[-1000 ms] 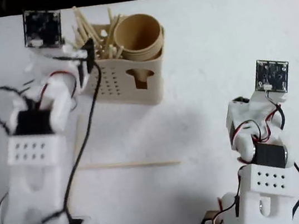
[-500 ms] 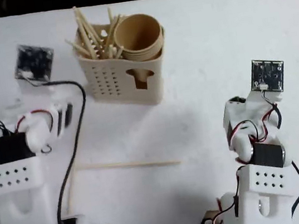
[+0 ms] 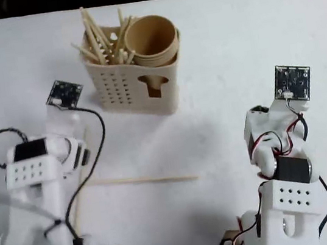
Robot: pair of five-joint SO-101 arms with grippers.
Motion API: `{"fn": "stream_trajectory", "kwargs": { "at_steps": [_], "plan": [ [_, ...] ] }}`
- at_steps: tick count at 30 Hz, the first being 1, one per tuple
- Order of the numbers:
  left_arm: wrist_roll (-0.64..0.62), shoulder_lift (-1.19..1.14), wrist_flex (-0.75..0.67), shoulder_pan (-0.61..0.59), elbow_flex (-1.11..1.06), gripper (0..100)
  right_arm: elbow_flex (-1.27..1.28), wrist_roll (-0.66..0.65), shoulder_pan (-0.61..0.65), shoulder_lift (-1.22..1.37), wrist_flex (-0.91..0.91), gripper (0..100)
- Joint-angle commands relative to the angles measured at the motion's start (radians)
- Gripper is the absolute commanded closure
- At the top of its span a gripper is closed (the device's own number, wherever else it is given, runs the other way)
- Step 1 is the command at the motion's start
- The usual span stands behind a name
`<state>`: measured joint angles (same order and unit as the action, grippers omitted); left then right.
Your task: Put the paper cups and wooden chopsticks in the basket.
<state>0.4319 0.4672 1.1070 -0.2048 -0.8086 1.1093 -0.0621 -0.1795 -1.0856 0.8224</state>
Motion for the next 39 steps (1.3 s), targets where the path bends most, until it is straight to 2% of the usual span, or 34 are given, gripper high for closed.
{"fn": "stream_trajectory", "kwargs": {
  "at_steps": [1,9,12,14,19,21,24,28,39],
  "plan": [
    [0.008,-0.191,-0.018,-0.007,0.121,80,-0.018,-0.002,0.005,-0.010,-0.021,98.1],
    [0.006,-0.615,-0.012,-0.012,0.359,80,-0.018,-0.002,0.005,-0.010,-0.021,98.1],
    [0.008,-0.717,0.081,-0.012,0.474,80,-0.018,-0.002,0.005,-0.010,-0.021,98.1],
    [0.009,-0.774,0.127,-0.008,0.535,83,-0.018,-0.002,0.005,-0.010,-0.021,98.1],
    [0.011,-0.918,0.236,-0.005,0.684,98,-0.018,-0.002,0.005,-0.010,-0.021,98.1],
    [0.014,-0.957,0.302,-0.007,0.746,97,-0.018,-0.002,0.005,-0.010,-0.021,98.1],
    [0.075,-0.963,0.394,-0.012,0.821,98,-0.018,-0.002,0.005,-0.010,-0.021,98.1],
    [0.087,-0.935,0.482,-0.013,0.872,98,-0.018,-0.002,0.005,-0.010,-0.021,98.1],
    [0.087,-0.598,0.611,-0.061,0.873,98,-0.018,-0.002,0.005,-0.010,-0.021,98.1]
  ]
}}
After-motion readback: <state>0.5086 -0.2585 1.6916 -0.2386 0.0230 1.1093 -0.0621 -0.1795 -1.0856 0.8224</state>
